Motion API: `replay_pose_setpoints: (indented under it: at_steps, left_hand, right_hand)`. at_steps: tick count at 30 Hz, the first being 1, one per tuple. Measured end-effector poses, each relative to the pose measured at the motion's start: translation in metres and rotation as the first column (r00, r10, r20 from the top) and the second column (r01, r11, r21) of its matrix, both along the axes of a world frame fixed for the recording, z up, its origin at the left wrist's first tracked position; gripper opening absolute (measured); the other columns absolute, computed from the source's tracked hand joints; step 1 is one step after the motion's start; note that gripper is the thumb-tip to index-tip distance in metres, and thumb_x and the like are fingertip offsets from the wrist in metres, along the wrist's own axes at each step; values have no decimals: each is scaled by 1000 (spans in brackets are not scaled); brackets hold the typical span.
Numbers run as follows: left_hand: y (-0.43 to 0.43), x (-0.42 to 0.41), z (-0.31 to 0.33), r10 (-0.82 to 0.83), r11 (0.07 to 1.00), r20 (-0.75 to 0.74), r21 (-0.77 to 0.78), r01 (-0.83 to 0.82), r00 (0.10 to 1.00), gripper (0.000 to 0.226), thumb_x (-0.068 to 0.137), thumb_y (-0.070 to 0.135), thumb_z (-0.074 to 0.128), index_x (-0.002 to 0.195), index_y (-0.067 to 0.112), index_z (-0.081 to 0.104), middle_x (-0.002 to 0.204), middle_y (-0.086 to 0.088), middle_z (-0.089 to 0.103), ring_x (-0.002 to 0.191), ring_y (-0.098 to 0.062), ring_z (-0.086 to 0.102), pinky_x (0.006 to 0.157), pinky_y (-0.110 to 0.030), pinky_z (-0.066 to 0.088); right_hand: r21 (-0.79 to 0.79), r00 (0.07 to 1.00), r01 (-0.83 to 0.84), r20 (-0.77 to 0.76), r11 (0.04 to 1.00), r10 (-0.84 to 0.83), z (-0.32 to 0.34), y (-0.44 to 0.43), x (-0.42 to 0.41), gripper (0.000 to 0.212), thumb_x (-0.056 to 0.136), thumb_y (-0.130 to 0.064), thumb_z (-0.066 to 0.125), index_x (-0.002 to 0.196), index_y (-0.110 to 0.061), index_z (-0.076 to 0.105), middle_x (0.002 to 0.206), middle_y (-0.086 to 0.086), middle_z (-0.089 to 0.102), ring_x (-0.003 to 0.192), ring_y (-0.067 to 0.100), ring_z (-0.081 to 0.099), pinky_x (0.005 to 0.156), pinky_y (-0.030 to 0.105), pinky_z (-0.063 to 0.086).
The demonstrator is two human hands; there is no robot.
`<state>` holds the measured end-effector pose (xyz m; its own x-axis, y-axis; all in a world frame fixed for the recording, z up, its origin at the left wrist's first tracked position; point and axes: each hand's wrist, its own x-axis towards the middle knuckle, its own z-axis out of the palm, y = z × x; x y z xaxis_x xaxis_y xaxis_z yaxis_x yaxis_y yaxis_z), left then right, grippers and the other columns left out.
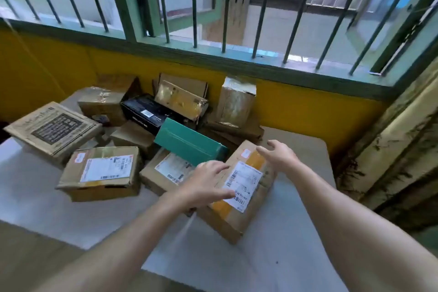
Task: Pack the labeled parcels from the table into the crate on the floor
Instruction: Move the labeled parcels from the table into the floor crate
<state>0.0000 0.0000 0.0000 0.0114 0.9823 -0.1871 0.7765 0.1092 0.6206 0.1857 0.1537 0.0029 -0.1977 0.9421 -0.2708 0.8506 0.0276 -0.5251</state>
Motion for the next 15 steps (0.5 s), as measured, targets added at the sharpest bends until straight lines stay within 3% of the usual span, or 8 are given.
replay_pose_setpoints:
  at_steps: [4, 7, 11, 15]
  left_hand:
    - [-23, 22, -20, 125, 985, -78, -106, -133, 989, 99, 74, 41, 78, 155, 32, 23, 163, 7, 12, 148, -17, 12, 118, -37, 20]
    - [-34, 32, -31, 312, 942, 37, -146, -304, 949, 100, 75, 33, 79, 155, 32, 20, 164, 9, 5, 150, -17, 9, 120, -40, 22]
    - [-44, 38, -39, 511, 859, 47, -50, -509, 858, 98, 77, 39, 78, 155, 30, 19, 163, 8, 9, 149, -17, 15, 118, -40, 25]
    - [-60, 49, -55, 703, 694, 226, -11, -720, 674, 85, 78, 41, 78, 148, 25, 31, 150, 3, 30, 129, -13, 40, 95, -28, 40]
  right_hand:
    - [-80, 1000, 22, -11, 997, -23, -21, 5, 19, 63, 93, -49, 52, 146, -15, 41, 145, 6, 50, 131, 27, 47, 98, 32, 40]
    - [-36, 998, 55, -19, 998, -56, -31, 4, 21, 53, 94, -46, 51, 137, -15, 52, 135, 8, 58, 124, 29, 51, 92, 33, 43]
    - [-11, 997, 72, -22, 997, -72, -32, 5, 28, 51, 93, -47, 50, 134, -18, 56, 134, 8, 59, 121, 29, 53, 96, 36, 47]
    - [-73, 987, 138, -70, 988, -143, -40, -3, 45, 51, 89, -53, 50, 128, -21, 61, 128, 5, 63, 116, 28, 57, 95, 36, 48]
